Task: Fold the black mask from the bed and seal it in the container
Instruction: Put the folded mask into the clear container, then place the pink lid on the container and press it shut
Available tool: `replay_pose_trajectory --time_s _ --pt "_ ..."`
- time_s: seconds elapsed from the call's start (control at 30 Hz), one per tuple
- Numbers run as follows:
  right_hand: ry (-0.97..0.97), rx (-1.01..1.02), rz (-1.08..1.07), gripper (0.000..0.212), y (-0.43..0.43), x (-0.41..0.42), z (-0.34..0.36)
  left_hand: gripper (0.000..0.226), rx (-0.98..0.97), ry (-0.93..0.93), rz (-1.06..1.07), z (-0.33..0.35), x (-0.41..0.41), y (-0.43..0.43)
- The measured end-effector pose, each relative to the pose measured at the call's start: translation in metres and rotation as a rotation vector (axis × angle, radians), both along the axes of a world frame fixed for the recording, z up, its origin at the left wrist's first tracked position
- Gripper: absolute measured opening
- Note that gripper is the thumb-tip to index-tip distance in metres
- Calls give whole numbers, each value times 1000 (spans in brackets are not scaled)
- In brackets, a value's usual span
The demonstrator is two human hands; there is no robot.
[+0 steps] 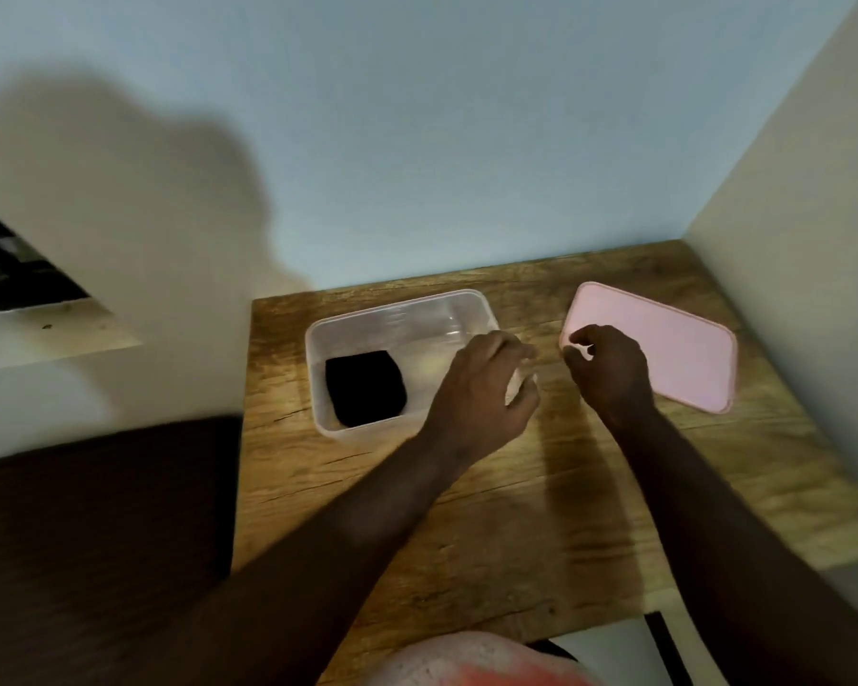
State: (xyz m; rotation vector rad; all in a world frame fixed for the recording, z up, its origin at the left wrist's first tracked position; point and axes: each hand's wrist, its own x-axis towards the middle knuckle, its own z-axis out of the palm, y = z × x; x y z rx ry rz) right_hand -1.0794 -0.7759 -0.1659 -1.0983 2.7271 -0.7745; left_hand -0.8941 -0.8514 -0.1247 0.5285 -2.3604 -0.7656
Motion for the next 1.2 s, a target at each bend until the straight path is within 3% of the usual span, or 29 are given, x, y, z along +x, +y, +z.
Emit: replay_pose_trajectory --time_s 0.1,0.23,0.77,1.03,1.2 --pt "28 222 26 36 9 -16 -7 28 -21 -70 -88 -3 -22 13" --pt "107 417 91 29 9 -24 -13 27 -9 -104 -98 -5 -36 21" --pt "245 445 97 25 16 -2 -21 21 32 -53 4 -6 -4 3" --pt "208 332 31 28 13 42 38 53 -142 -276 -95 -4 -9 -18" --pt "81 252 105 12 23 57 76 40 -237 -273 -107 -2 -20 -25"
